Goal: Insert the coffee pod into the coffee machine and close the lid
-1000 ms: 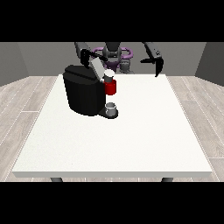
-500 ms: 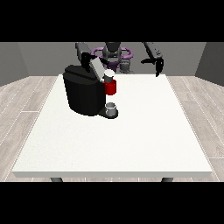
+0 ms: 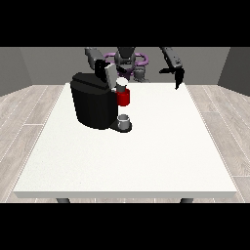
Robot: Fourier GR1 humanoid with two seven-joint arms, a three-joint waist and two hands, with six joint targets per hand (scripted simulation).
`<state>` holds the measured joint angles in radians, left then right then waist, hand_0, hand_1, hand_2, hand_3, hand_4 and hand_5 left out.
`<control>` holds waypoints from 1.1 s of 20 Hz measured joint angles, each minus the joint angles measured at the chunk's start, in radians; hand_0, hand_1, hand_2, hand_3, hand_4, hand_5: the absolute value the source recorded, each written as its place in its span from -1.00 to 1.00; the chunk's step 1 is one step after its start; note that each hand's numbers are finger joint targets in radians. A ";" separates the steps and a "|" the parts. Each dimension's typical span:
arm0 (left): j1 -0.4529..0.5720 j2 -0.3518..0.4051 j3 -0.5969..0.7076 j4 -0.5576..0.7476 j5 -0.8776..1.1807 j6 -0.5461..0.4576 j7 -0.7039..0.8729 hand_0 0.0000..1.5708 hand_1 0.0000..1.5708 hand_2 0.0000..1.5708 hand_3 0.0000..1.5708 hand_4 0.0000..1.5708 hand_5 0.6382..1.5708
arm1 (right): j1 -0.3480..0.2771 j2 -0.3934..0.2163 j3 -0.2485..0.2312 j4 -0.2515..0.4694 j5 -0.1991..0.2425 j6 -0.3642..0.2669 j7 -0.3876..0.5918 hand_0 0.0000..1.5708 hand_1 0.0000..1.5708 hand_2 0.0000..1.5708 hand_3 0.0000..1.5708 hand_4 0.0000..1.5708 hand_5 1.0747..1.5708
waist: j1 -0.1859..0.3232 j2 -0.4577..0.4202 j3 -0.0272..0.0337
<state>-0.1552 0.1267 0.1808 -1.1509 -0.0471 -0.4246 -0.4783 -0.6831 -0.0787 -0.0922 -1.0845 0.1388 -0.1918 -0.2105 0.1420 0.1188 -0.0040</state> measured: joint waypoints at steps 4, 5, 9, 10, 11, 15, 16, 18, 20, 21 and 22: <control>-0.008 0.016 0.003 0.017 0.004 -0.011 0.004 -1.00 -1.00 -1.00 -1.00 -0.55 1.00 | -0.018 0.000 0.007 0.005 0.009 -0.012 0.027 -1.00 -1.00 -1.00 -1.00 -0.46 1.00 | 0.007 0.000 0.0056; -0.013 0.014 0.003 0.030 -0.001 -0.005 -0.016 -1.00 -1.00 -1.00 -1.00 -0.54 1.00 | -0.024 0.006 0.009 -0.005 0.011 -0.025 0.029 -1.00 -1.00 -1.00 -1.00 -0.46 1.00 | 0.005 0.011 0.0067; -0.032 0.024 0.009 0.063 0.002 -0.012 -0.030 -1.00 -1.00 -1.00 -1.00 -0.54 1.00 | -0.037 0.019 0.026 -0.022 0.028 -0.061 0.117 -1.00 -1.00 -1.00 -1.00 -0.52 1.00 | 0.008 0.008 0.0130; -0.037 0.021 0.010 0.070 0.002 -0.010 -0.035 -1.00 -1.00 -1.00 -1.00 -0.50 1.00 | -0.037 0.021 0.029 -0.033 0.031 -0.072 0.125 -1.00 -1.00 -1.00 -1.00 -0.54 1.00 | 0.008 0.015 0.0135; -0.033 0.017 0.004 0.077 -0.002 -0.012 -0.044 -1.00 -1.00 -1.00 -1.00 -0.50 1.00 | -0.039 0.023 0.029 -0.044 0.032 -0.083 0.148 -1.00 -1.00 -1.00 -1.00 -0.50 1.00 | 0.014 0.017 0.0153; -0.070 0.008 -0.007 0.078 -0.001 -0.015 -0.024 -1.00 -1.00 -1.00 -1.00 -0.56 1.00 | -0.076 0.013 0.049 -0.050 0.064 -0.114 0.213 -1.00 -1.00 -1.00 -1.00 -0.44 1.00 | 0.051 0.034 0.0186; -0.079 0.010 -0.008 0.077 0.002 -0.021 -0.022 -1.00 -1.00 -1.00 -1.00 -0.53 1.00 | -0.088 0.006 0.055 -0.050 0.072 -0.112 0.213 -1.00 -1.00 -1.00 -1.00 -0.42 1.00 | 0.063 0.046 0.0187; -0.089 0.020 -0.009 0.083 0.001 -0.031 -0.025 -1.00 -1.00 -1.00 -1.00 -0.59 1.00 | -0.091 -0.008 0.077 -0.058 0.104 -0.120 0.208 -1.00 -1.00 -1.00 -1.00 -0.53 1.00 | 0.074 0.059 0.0201; -0.108 0.026 -0.009 0.085 0.006 -0.040 -0.014 -1.00 -1.00 -1.00 -1.00 -0.53 1.00 | -0.098 -0.015 0.089 -0.065 0.124 -0.123 0.197 -1.00 -1.00 -1.00 -1.00 -0.51 1.00 | 0.083 0.068 0.0207; -0.120 0.025 -0.009 0.086 0.010 -0.043 -0.001 -1.00 -1.00 -1.00 -1.00 -0.49 1.00 | -0.109 -0.012 0.095 -0.067 0.132 -0.127 0.198 -1.00 -1.00 -1.00 -1.00 -0.50 1.00 | 0.088 0.065 0.0198; -0.125 0.021 -0.014 0.085 0.009 -0.042 0.005 -1.00 -1.00 -1.00 -1.00 -0.54 1.00 | -0.124 -0.010 0.100 -0.069 0.134 -0.122 0.199 -1.00 -1.00 -1.00 -1.00 -0.48 1.00 | 0.096 0.064 0.0182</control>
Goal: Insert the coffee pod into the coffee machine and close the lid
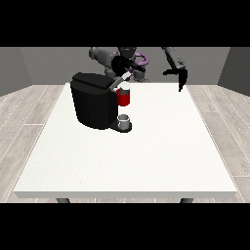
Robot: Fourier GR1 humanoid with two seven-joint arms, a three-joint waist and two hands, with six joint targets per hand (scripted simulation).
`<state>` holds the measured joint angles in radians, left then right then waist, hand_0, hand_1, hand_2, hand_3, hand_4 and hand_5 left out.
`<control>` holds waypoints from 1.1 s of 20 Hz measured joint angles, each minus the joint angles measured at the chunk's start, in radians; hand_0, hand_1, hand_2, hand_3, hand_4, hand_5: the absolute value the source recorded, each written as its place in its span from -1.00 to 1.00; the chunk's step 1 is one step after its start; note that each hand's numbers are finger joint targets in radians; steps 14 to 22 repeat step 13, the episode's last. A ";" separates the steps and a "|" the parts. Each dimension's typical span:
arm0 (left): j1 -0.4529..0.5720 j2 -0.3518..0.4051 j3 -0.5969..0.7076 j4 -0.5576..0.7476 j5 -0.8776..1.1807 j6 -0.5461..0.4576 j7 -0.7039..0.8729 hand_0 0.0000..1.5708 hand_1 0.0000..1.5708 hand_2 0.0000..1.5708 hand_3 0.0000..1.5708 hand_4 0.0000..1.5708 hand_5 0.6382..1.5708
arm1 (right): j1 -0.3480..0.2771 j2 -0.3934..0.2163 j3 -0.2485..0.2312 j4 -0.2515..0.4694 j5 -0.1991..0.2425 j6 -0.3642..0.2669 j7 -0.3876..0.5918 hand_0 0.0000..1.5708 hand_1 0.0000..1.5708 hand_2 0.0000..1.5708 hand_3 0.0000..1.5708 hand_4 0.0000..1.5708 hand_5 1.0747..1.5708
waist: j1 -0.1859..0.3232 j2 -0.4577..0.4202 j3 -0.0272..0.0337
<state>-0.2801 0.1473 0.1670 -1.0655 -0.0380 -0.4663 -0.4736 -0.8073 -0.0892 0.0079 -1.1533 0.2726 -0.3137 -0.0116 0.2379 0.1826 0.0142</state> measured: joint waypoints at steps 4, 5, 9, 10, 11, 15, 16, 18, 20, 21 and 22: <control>0.008 0.008 0.004 0.014 0.003 -0.009 -0.021 -1.00 -1.00 -1.00 -1.00 -0.55 1.00 | -0.027 0.030 0.045 -0.001 0.010 0.033 -0.036 -1.00 -1.00 -1.00 -1.00 -0.45 1.00 | 0.013 -0.002 -0.0087; 0.019 0.003 -0.001 0.012 0.000 -0.007 -0.024 -1.00 -1.00 -1.00 -1.00 -0.51 1.00 | -0.017 0.043 0.059 0.004 0.007 0.046 -0.052 -1.00 -1.00 -1.00 -1.00 -0.40 1.00 | 0.014 -0.009 -0.0101; 0.029 0.003 0.000 0.034 -0.003 -0.005 -0.058 -1.00 -1.00 -1.00 -1.00 -0.62 1.00 | 0.008 0.072 0.142 0.017 -0.002 0.072 -0.094 -1.00 -1.00 -1.00 -1.00 -0.33 1.00 | 0.001 -0.015 -0.0130; 0.036 -0.006 -0.007 0.035 -0.008 -0.001 -0.060 -1.00 -1.00 -1.00 -1.00 -0.66 1.00 | 0.015 0.075 0.161 0.021 -0.006 0.083 -0.106 -1.00 -1.00 -1.00 -1.00 -0.35 1.00 | 0.003 -0.021 -0.0132; 0.041 -0.006 -0.008 0.039 -0.012 0.002 -0.066 -1.00 -1.00 -1.00 -1.00 -0.79 1.00 | 0.024 0.078 0.181 0.017 -0.018 0.108 -0.122 -1.00 -1.00 -1.00 -1.00 -0.37 1.00 | -0.003 -0.025 -0.0134; 0.050 -0.010 -0.016 0.050 -0.014 -0.006 -0.066 -1.00 -1.00 -1.00 -1.00 -0.79 1.00 | 0.076 0.082 0.256 -0.002 -0.048 0.117 -0.156 -1.00 -1.00 -1.00 -1.00 -0.41 1.00 | 0.001 -0.043 -0.0137; 0.050 -0.010 -0.016 0.050 -0.014 -0.006 -0.066 -1.00 -1.00 -1.00 -1.00 -0.79 1.00 | 0.076 0.082 0.256 -0.002 -0.048 0.117 -0.156 -1.00 -1.00 -1.00 -1.00 -0.41 1.00 | 0.001 -0.043 -0.0137; 0.050 -0.010 -0.016 0.050 -0.014 -0.006 -0.066 -1.00 -1.00 -1.00 -1.00 -0.79 1.00 | 0.076 0.082 0.256 -0.002 -0.048 0.117 -0.156 -1.00 -1.00 -1.00 -1.00 -0.41 1.00 | 0.001 -0.043 -0.0137; 0.050 -0.010 -0.016 0.050 -0.014 -0.006 -0.066 -1.00 -1.00 -1.00 -1.00 -0.79 1.00 | 0.076 0.082 0.256 -0.002 -0.048 0.117 -0.156 -1.00 -1.00 -1.00 -1.00 -0.41 1.00 | 0.001 -0.043 -0.0137; 0.050 -0.010 -0.016 0.050 -0.014 -0.006 -0.066 -1.00 -1.00 -1.00 -1.00 -0.79 1.00 | 0.076 0.082 0.256 -0.002 -0.048 0.117 -0.156 -1.00 -1.00 -1.00 -1.00 -0.41 1.00 | 0.001 -0.043 -0.0137; 0.050 -0.010 -0.016 0.050 -0.014 -0.006 -0.066 -1.00 -1.00 -1.00 -1.00 -0.79 1.00 | 0.076 0.082 0.256 -0.002 -0.048 0.117 -0.156 -1.00 -1.00 -1.00 -1.00 -0.41 1.00 | 0.001 -0.043 -0.0137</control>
